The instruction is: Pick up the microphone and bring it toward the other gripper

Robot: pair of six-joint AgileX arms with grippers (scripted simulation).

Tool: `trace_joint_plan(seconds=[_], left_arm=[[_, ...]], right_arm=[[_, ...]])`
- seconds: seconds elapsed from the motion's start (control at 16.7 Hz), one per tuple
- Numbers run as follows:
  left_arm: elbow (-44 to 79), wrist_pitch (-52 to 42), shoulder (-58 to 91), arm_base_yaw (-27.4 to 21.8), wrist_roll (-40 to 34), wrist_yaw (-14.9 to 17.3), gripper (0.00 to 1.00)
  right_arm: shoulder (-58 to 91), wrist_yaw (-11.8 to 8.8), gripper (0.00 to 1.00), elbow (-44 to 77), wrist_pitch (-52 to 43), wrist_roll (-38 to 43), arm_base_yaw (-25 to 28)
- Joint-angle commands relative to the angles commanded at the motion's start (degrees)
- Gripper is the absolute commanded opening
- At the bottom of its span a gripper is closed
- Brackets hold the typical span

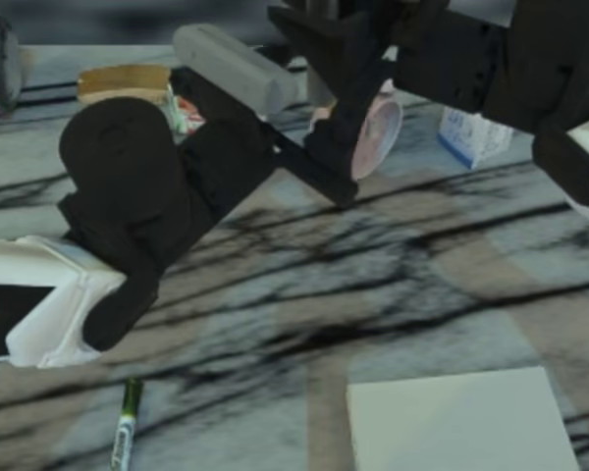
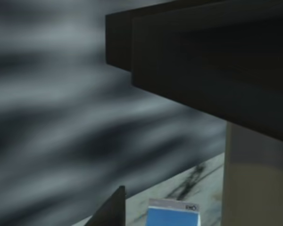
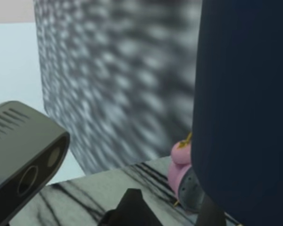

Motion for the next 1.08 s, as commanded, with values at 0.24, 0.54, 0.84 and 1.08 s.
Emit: trace_joint_plan(seconds=[0.24,0.54,0.84,1.08], left_arm=[[0.00,0.00,0.00,0.00,0.00,0.00,1.00],[-1.03,0.01,-0.89,0.32,0.01,0.18,1.00],[-11.50,0.48,-10.48,2.76,-0.19,1.56,1.00],[-15.37,0.92,-14.32,3.76,-0.22,2.29,1.00]], right_arm=[[0.00,0.00,0.00,0.00,0.00,0.00,0.00],[-0.50,-0.63,0.00,-0.33,0.07,0.07,-0.55],[-3.64,-5.48,0.00,-3.87,0.58,0.35,-5.00],[-4.94,-7.38,0.00,-5.26,0.81,0.47,-6.85]])
